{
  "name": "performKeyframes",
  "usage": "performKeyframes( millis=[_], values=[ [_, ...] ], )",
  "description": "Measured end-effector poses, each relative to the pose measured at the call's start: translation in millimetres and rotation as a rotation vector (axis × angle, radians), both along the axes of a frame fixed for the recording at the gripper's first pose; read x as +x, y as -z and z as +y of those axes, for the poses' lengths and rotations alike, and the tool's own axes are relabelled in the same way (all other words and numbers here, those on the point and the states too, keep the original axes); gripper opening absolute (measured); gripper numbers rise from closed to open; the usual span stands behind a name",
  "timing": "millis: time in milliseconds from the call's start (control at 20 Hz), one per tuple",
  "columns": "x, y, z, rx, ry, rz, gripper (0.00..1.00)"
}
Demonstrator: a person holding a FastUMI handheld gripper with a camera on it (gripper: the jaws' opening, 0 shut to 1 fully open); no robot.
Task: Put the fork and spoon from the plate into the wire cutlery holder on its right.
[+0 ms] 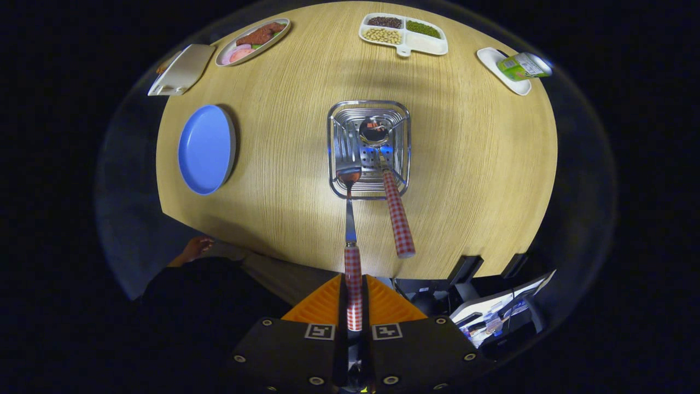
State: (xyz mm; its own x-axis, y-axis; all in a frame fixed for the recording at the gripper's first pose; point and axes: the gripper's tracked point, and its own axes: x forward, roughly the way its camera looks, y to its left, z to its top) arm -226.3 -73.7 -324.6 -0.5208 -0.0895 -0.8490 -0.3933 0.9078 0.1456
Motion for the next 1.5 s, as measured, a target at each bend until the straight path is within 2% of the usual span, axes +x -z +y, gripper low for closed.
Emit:
performKeyframes(
  millis=[300,700,1150,1400,1500],
  values=[
    [8,6,0,-0.040,-0.046,0.143,0.10],
    [32,22,7,-0.083,-0.012,0.186,0.10],
    [42,26,16,-0.076,0.043,0.162,0.13],
    [47,21,19,-0.048,0.056,0.092,0.15],
    [51,19,24,-0.011,0.091,0.042,0.15]
  ],
)
